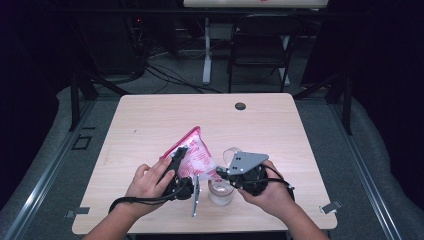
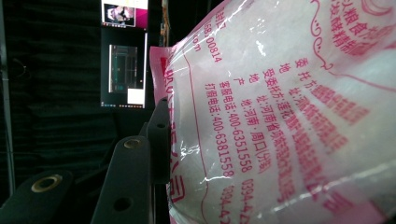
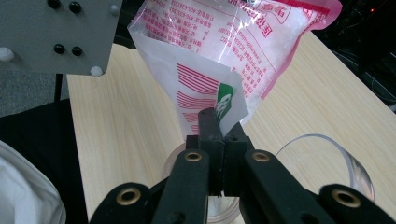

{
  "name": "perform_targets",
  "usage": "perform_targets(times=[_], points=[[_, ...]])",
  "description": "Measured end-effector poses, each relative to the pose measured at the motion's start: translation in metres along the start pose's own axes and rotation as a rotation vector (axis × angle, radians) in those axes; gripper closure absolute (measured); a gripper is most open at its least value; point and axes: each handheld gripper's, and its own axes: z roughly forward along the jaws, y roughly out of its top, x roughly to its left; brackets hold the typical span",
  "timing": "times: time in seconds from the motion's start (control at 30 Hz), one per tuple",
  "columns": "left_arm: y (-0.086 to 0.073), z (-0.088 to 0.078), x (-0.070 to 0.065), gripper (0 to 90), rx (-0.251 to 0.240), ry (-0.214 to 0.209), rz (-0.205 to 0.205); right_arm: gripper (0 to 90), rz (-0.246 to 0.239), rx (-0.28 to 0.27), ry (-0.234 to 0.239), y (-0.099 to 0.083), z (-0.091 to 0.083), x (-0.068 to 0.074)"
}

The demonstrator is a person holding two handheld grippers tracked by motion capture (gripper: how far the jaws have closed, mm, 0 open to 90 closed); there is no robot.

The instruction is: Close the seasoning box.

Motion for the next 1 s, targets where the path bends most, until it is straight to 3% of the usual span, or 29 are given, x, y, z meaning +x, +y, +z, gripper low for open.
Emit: perform_targets(times=[0.33,0.37,0.4,0.7,0.73,0.8,1.0], points=[[0.0024,0.0,0.0011,57.8,-0.002,0.008,0.031,90.0,0.002,0.005,-0.002,0.0007,0.0007,-0.0003],[0.0022,0.0017,0.0008,57.9,-0.03,0.027,0.037,90.0,0.0,0.009,-0.003,0.0006,0.0005,-0.0006],[0.0038,-0.0004,0.0013,57.9,0.0,0.012,0.038,90.0,0.001,0.011,-0.005,0.0004,0.0004,-0.0008],[0.0061,0.0007,0.0008,58.0,-0.007,0.014,0.053,90.0,0.006,0.016,-0.005,-0.0029,0.0019,-0.0019],[0.0048,0.0036,-0.0007,58.1,-0.05,0.044,0.05,90.0,0.007,0.017,-0.004,-0.0031,0.0021,-0.0021],[0.0066,0.0009,0.0017,58.1,-0.014,0.024,0.064,90.0,0.011,0.018,-0.003,-0.0035,0.0023,-0.0022],[0.0063,0.0005,0.0021,58.3,-0.014,0.031,0.059,90.0,0.009,0.02,-0.005,-0.0042,0.0029,-0.0022]])
